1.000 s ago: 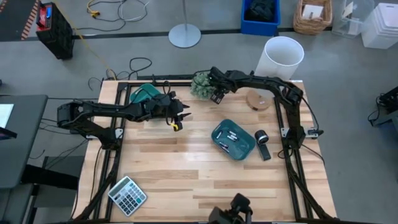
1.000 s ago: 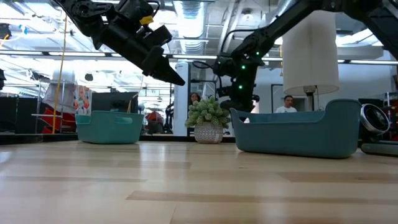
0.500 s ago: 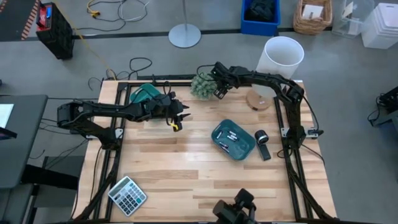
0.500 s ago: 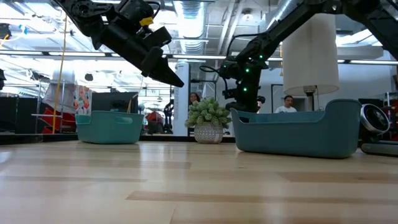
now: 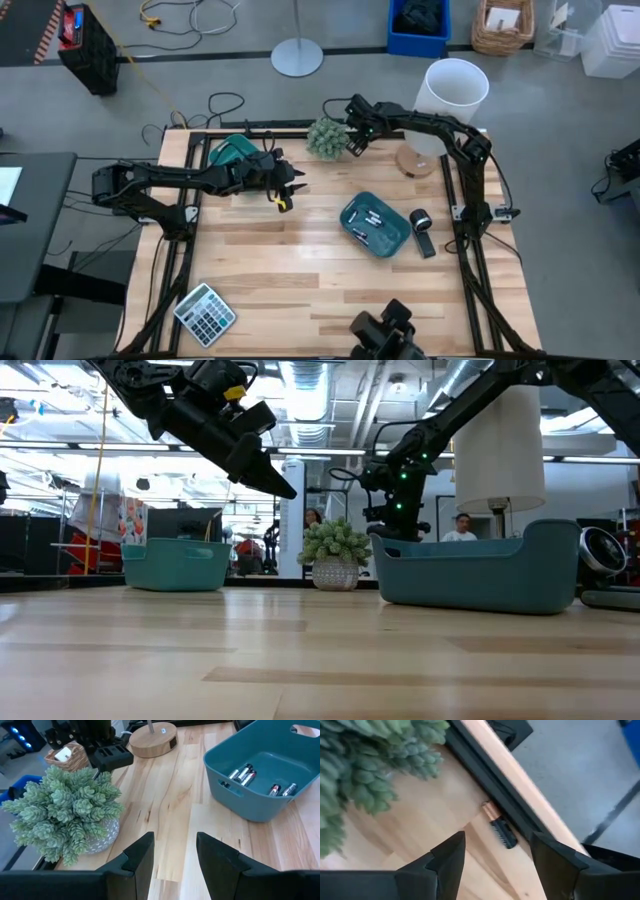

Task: Sort batteries
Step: Put the black battery into the green bin

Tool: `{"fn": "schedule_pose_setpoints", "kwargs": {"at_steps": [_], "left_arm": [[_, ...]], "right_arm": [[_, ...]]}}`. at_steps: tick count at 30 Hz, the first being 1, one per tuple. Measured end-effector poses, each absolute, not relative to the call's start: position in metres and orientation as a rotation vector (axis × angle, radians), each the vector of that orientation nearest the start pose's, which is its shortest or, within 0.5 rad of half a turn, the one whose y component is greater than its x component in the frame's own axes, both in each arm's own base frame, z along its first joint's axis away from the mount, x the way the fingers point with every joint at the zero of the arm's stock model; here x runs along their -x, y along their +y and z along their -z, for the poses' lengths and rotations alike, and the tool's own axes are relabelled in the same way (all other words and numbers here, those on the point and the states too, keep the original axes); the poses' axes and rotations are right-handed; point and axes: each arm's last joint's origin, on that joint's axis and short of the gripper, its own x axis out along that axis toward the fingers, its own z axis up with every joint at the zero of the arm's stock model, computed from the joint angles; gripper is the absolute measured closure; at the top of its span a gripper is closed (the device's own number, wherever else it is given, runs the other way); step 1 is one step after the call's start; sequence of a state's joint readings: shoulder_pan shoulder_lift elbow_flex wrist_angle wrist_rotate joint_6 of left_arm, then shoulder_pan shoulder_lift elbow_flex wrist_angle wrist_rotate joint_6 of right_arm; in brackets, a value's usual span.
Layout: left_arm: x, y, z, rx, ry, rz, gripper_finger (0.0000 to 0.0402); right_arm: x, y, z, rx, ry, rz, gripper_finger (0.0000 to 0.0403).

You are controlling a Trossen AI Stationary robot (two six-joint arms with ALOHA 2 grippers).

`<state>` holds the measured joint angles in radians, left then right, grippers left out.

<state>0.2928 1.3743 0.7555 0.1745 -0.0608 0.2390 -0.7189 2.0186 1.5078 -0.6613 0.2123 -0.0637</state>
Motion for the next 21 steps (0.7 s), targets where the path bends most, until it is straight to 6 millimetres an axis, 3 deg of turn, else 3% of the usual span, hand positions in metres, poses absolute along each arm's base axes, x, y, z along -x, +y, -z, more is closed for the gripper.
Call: {"fn": "schedule_pose_setpoints", "kwargs": {"at_steps": [11, 21], "left_arm": [[-0.277, 0.085, -0.228, -0.181, 0.482, -0.293, 0.026], [-0.277, 0.085, -0.228, -0.181, 0.481, -0.292, 0.026]], "right_arm": [[-0.295, -0.29, -0.183, -0.394, 1.155, 0.692, 0.0152], [-0.297, -0.299, -0.147, -0.425, 1.218, 0.655, 0.0152]]}}
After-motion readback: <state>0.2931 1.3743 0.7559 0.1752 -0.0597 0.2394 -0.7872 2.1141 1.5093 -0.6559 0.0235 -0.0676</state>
